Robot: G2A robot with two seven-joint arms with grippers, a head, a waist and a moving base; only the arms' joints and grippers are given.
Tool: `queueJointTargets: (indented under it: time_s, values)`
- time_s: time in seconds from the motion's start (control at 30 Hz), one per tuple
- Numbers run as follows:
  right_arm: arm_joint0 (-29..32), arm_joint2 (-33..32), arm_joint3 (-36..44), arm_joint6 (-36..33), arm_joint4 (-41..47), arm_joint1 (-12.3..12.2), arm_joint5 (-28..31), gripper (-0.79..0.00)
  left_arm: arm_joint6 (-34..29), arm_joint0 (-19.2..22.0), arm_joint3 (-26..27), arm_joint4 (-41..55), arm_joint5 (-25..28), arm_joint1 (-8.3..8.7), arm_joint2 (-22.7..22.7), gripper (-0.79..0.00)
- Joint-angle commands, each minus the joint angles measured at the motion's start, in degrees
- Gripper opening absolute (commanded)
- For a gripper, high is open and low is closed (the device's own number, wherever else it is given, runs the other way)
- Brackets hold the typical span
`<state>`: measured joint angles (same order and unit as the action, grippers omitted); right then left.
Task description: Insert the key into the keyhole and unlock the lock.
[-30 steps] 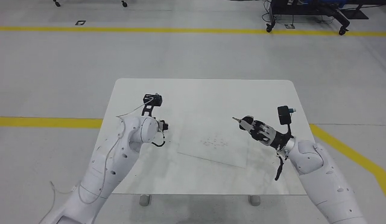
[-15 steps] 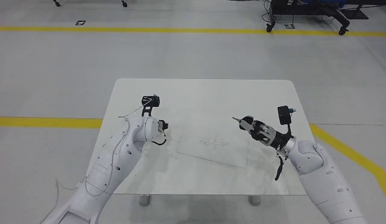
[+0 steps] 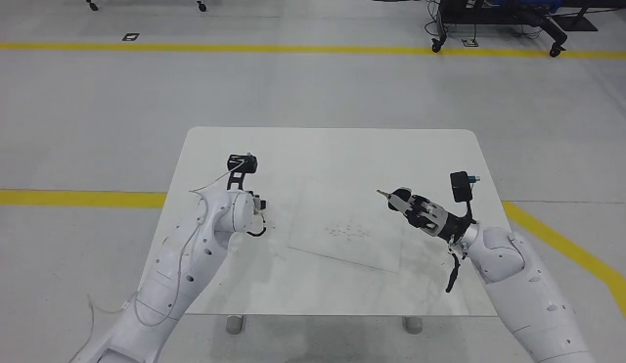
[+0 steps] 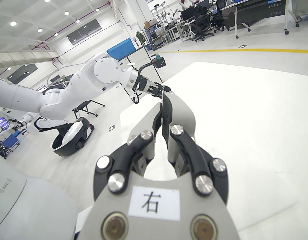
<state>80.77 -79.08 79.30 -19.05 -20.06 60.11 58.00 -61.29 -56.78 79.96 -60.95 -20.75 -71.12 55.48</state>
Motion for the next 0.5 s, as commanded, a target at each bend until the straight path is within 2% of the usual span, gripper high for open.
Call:
queueJointTargets:
  time_s: [0.0,0.2,0.47]
  values:
    - [0.0,0.0,0.0,0.0,0.0,0.0,0.0,-0.785,0.0,-0.1,0.3,0.0,0.3,-0.01,0.3,-0.785]
    - [0.0,0.0,0.0,0.0,0.0,0.0,0.0,-0.785,-0.7,-0.5,1.4,-0.8,1.7,-0.04,0.7,-0.785]
    - [0.0,0.0,0.0,0.0,0.0,0.0,0.0,-0.785,-0.8,-0.6,0.5,-0.5,2.4,-0.4,0.8,-0.785]
